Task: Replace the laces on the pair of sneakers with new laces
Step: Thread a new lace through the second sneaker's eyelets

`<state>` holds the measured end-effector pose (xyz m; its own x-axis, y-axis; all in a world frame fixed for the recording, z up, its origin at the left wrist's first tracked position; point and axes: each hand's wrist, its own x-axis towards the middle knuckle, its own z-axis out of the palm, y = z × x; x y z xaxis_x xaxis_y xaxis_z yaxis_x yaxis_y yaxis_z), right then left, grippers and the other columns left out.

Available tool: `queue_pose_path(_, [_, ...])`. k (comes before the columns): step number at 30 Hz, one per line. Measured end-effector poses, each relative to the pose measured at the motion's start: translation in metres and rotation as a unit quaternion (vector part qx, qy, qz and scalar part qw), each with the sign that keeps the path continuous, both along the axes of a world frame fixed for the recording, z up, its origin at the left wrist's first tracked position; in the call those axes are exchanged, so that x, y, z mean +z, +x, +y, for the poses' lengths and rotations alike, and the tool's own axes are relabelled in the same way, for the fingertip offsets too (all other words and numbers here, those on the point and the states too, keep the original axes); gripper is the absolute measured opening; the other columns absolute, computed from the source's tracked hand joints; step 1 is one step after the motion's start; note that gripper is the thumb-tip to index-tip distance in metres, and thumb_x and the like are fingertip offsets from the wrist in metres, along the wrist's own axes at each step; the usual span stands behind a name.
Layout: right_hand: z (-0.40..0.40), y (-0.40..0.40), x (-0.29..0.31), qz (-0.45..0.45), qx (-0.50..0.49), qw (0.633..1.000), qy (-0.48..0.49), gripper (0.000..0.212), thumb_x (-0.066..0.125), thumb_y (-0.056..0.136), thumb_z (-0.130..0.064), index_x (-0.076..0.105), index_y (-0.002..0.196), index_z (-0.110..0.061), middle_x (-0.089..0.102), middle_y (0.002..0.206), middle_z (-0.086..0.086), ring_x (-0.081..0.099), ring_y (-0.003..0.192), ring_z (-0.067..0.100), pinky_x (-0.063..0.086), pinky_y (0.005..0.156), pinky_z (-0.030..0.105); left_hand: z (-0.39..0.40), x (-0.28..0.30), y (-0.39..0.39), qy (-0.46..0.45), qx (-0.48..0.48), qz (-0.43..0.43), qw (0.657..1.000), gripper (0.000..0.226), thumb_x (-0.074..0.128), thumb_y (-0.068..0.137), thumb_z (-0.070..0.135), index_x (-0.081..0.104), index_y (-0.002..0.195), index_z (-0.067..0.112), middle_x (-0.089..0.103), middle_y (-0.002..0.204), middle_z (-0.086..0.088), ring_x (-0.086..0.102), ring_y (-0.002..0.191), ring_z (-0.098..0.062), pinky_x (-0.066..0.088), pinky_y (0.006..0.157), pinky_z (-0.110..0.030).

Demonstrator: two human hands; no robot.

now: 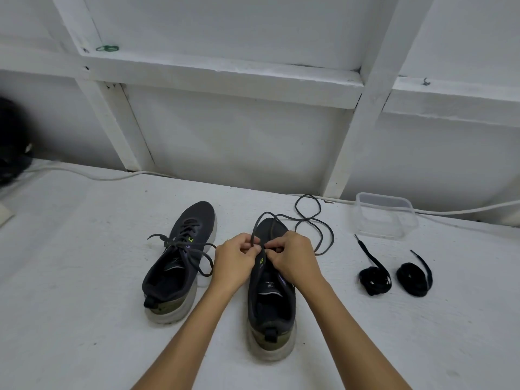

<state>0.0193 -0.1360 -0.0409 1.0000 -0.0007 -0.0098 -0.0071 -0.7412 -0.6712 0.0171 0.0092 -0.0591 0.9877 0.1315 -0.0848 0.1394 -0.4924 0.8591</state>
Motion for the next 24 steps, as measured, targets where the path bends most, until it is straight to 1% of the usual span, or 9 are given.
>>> queue_pose_path(4, [0.007, -0.001, -0.002, 0.011, 0.024, 0.998, -0.06, 0.015, 0.06, 0.096, -0.018, 0.073, 0.104, -0.014, 0.06, 0.104, 0.001, 0.06, 0.098, 0.021, 0.046, 0.082, 0.03, 0.002, -0.001, 0.0, 0.008, -0.004, 0.005, 1.0, 0.007, 0.07, 0.091, 0.023, 0.072, 0.098, 0.026, 0.07, 0.082, 0.014, 0.059, 0.072, 0.012, 0.038, 0.063, 0.0])
queue_pose_path(7, [0.008, 0.001, -0.001, 0.024, 0.04, 0.997, -0.064, 0.009, 0.054, 0.098, -0.011, 0.063, 0.099, -0.013, 0.054, 0.105, 0.003, 0.057, 0.093, 0.021, 0.041, 0.075, 0.026, 0.002, 0.001, 0.001, 0.004, 0.0, 0.002, 1.0, 0.009, 0.071, 0.09, 0.024, 0.072, 0.099, 0.024, 0.071, 0.084, 0.013, 0.059, 0.072, 0.015, 0.038, 0.064, 0.0])
queue_pose_path(9, [0.001, 0.003, 0.001, 0.046, 0.002, 0.999, 0.011, 0.01, 0.051, 0.099, -0.008, 0.058, 0.094, -0.013, 0.056, 0.098, 0.003, 0.055, 0.085, 0.016, 0.039, 0.067, 0.018, 0.002, 0.002, 0.003, 0.0, -0.003, 0.009, 1.0, 0.012, 0.071, 0.09, 0.025, 0.071, 0.102, 0.023, 0.072, 0.085, 0.014, 0.06, 0.075, 0.015, 0.039, 0.065, -0.001])
queue_pose_path(10, [-0.004, 0.003, 0.002, 0.073, -0.035, 0.992, 0.097, 0.011, 0.05, 0.101, -0.01, 0.058, 0.094, -0.011, 0.06, 0.091, 0.005, 0.057, 0.078, 0.014, 0.043, 0.064, 0.015, 0.002, 0.003, 0.003, 0.001, -0.006, 0.013, 1.0, 0.014, 0.071, 0.09, 0.025, 0.071, 0.103, 0.023, 0.073, 0.085, 0.014, 0.06, 0.076, 0.014, 0.039, 0.065, -0.001])
queue_pose_path(13, [-0.018, -0.003, 0.002, 0.16, -0.113, 0.908, 0.37, 0.022, 0.047, 0.107, -0.02, 0.062, 0.102, -0.005, 0.062, 0.07, 0.009, 0.06, 0.058, 0.012, 0.057, 0.063, 0.024, 0.001, 0.006, 0.001, 0.009, -0.01, 0.017, 1.0, 0.019, 0.069, 0.092, 0.026, 0.068, 0.11, 0.022, 0.074, 0.091, 0.013, 0.06, 0.08, 0.011, 0.039, 0.065, -0.001])
queue_pose_path(15, [-0.023, -0.006, -0.001, 0.157, -0.116, 0.896, 0.399, 0.025, 0.05, 0.107, -0.024, 0.064, 0.102, -0.004, 0.065, 0.069, 0.008, 0.062, 0.062, 0.012, 0.057, 0.066, 0.025, -0.001, 0.011, -0.001, 0.018, -0.013, 0.014, 1.0, 0.025, 0.066, 0.094, 0.029, 0.062, 0.118, 0.024, 0.074, 0.094, 0.011, 0.062, 0.084, 0.003, 0.04, 0.069, -0.008])
queue_pose_path(18, [-0.024, -0.009, 0.0, 0.129, -0.106, 0.906, 0.389, 0.022, 0.055, 0.104, -0.023, 0.068, 0.102, -0.005, 0.068, 0.076, 0.009, 0.066, 0.07, 0.012, 0.057, 0.066, 0.024, -0.004, 0.017, 0.003, 0.071, -0.037, -0.055, 0.995, 0.025, 0.068, 0.092, 0.029, 0.064, 0.117, 0.027, 0.062, 0.095, 0.009, 0.06, 0.08, -0.003, 0.044, 0.075, -0.023])
queue_pose_path(20, [-0.026, -0.01, 0.004, 0.112, -0.102, 0.911, 0.383, 0.019, 0.057, 0.103, -0.022, 0.071, 0.101, -0.008, 0.07, 0.084, 0.006, 0.068, 0.073, 0.009, 0.058, 0.067, 0.025, -0.006, 0.02, 0.009, 0.111, -0.093, -0.089, 0.985, 0.02, 0.069, 0.092, 0.029, 0.071, 0.111, 0.028, 0.055, 0.098, 0.011, 0.056, 0.085, -0.005, 0.044, 0.08, -0.023])
queue_pose_path(24, [-0.034, -0.014, 0.006, 0.12, -0.11, 0.898, 0.409, 0.019, 0.057, 0.102, -0.022, 0.076, 0.103, -0.018, 0.073, 0.096, 0.0, 0.07, 0.091, 0.013, 0.06, 0.075, 0.03, -0.01, 0.021, 0.019, 0.173, -0.208, -0.066, 0.96, 0.016, 0.067, 0.093, 0.031, 0.074, 0.107, 0.028, 0.052, 0.1, 0.016, 0.05, 0.098, -0.007, 0.042, 0.087, -0.024])
